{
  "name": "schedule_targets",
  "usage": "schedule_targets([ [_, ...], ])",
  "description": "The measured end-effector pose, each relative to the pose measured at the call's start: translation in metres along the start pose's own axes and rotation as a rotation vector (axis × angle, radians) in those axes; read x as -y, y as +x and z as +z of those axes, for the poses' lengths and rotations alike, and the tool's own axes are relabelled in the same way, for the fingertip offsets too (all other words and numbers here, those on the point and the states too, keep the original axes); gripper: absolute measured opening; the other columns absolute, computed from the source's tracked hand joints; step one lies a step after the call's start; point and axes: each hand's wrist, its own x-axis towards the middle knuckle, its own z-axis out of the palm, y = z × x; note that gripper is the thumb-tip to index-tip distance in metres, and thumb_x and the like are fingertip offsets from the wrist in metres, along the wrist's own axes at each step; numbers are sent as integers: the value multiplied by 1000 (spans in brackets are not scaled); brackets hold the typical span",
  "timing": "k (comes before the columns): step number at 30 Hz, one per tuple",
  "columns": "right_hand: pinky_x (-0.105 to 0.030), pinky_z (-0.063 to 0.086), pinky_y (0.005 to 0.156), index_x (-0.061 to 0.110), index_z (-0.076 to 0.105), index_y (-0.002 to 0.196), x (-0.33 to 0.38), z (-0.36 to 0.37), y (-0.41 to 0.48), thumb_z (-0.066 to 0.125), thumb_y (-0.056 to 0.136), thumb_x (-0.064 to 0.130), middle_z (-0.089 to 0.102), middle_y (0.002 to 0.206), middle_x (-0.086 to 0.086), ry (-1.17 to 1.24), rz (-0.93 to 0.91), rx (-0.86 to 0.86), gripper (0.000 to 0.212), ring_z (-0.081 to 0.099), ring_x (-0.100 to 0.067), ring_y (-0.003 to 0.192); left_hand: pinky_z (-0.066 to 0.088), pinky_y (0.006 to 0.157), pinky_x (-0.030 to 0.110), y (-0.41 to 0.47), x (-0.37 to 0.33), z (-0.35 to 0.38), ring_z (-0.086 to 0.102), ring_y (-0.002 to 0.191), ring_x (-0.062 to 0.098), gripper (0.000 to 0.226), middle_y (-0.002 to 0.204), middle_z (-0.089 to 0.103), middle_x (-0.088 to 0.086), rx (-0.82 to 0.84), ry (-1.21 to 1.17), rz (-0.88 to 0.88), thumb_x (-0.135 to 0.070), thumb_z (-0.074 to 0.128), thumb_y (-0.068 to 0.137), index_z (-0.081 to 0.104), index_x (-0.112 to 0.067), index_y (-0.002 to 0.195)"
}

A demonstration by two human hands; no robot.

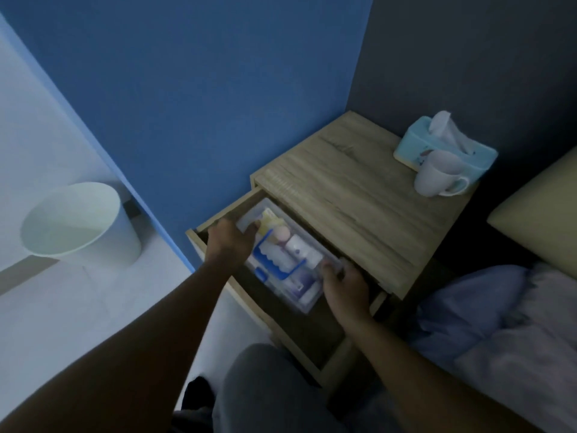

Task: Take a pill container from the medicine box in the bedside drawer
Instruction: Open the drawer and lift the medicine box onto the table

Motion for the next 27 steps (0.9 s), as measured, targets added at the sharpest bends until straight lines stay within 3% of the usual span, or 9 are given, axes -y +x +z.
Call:
schedule_targets([
  [1,-23,54,75,24,56,134,8,-4,0,56,93,48,66,123,1,6,-48,-7,47,66,-10,102,41,57,18,-2,-11,-7,56,71,7,37,95,64,4,-53,22,12,-39,57,93,63,-9,113],
  [3,-28,56,83,26,58,132,26,-13,1,56,92,51,68,122,2,1,-125,-50,48,68,-10,103,48,79,27,-5,-32,-19,62,96,24,45,117,62,13,-140,26,11,-39,58,92,60,-6,122],
  [6,-27,60,74,24,58,130,58,-29,8,57,94,47,69,117,-1,63,-131,-46,43,72,-11,95,44,103,35,-1,-62,-30,55,121,35,45,131,59,17,-195,6,72,-34,57,91,60,-5,125],
  [10,-6,47,46,18,67,114,93,-46,39,61,96,36,71,93,4,101,-145,-104,26,69,8,64,46,100,33,28,-88,-36,58,119,34,45,129,61,18,-173,8,86,-36,60,91,62,-4,123],
  [13,-10,42,44,16,68,82,113,-53,71,61,92,32,66,70,6,28,-192,-178,20,64,2,53,45,99,32,55,-101,-32,57,120,33,46,130,60,17,-157,6,90,-36,61,90,62,-4,123],
  [15,-12,41,42,16,65,72,121,-57,93,62,90,32,63,63,7,-6,-193,-201,24,62,1,49,47,99,32,73,-107,-25,58,119,32,47,130,61,16,-134,9,94,-37,61,90,61,-5,124],
  [20,-10,37,38,10,70,83,131,-63,143,59,87,31,62,67,4,-101,-203,-225,25,59,-10,58,56,93,40,114,-112,-2,69,103,31,51,121,65,16,-80,-29,93,-41,65,82,60,-10,122],
  [24,-23,50,64,6,73,93,130,-67,168,56,86,35,72,88,-8,-145,-192,-239,35,69,-21,79,57,90,40,135,-110,14,70,99,32,50,121,65,16,-60,-52,95,-39,66,83,59,-6,121],
  [27,-16,46,56,6,70,87,120,-68,178,53,92,36,69,82,-5,-211,-220,-213,35,64,-16,73,55,93,35,135,-103,25,68,103,31,44,120,65,15,-74,-31,114,-40,62,88,63,-8,119],
])
